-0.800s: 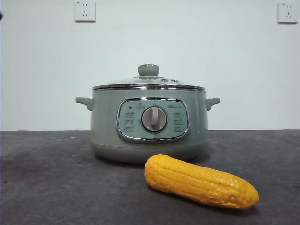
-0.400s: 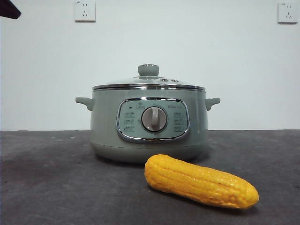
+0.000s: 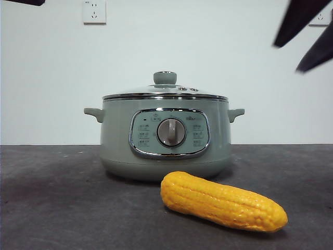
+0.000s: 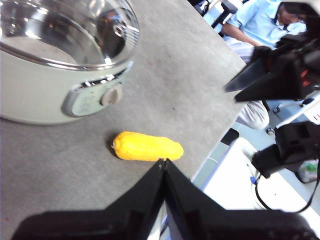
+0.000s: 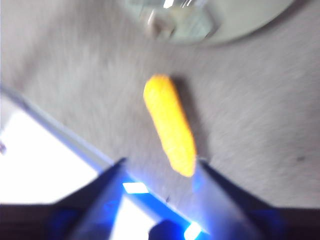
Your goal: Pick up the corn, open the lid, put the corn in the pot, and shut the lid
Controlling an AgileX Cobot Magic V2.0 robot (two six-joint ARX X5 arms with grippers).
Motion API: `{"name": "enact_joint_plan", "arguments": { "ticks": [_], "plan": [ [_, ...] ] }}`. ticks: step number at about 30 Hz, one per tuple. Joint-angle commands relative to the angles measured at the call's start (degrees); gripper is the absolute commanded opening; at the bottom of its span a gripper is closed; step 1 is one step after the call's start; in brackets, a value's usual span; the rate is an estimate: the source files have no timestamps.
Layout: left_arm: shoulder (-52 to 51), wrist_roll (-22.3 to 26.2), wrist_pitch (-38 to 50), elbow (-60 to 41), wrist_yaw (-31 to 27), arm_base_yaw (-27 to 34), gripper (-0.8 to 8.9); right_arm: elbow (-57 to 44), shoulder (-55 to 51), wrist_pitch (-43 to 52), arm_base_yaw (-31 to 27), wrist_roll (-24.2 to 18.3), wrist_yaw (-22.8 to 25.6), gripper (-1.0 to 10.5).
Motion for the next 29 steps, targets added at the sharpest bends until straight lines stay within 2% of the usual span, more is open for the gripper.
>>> {"name": "enact_joint_plan", "arguments": {
  "ticks": [1,4,7,9,11,15,20,29],
  "plan": [
    [0.0,0.1,-0.7,0.2,0.3,-1.2,-0.05,0.2,3.8,0.6,5.8,0.7,4.1,4.0],
    [0.0,0.1,-0.9,0.2,0.2,-2.2,-0.05,0.2,9.8,1.6,13.3,0.7,10.6,4.2],
    [0.0,0.1,-0.9,0.2,0.3,-2.5,-0.05,0.2,14.1,3.1,17.1,0.7,12.9,4.3],
    [0.0,0.1,-0.9,0.2,0.3,-2.5,-0.05,0.3,16.6,4.2,18.6,0.7,13.6,5.0],
    [0.0,0.1,-1.1,0.2,0.3,-2.5,-0.05,0.6,18.7,4.9,19.4,0.7,13.7,5.4],
    [0.0,0.1,-2.0,0.2,0.2,-2.5,-0.05,1.5,22.7,6.5,19.7,0.7,14.0,5.4],
    [0.0,0.1,-2.5,0.2,0.3,-2.5,-0.05,2.2,26.9,9.4,19.6,0.1,17.4,5.4],
    [0.0,0.3,-2.5,0.2,0.2,-2.5,-0.05,3.7,35.1,13.7,19.6,-2.6,17.6,5.3]
  ]
}}
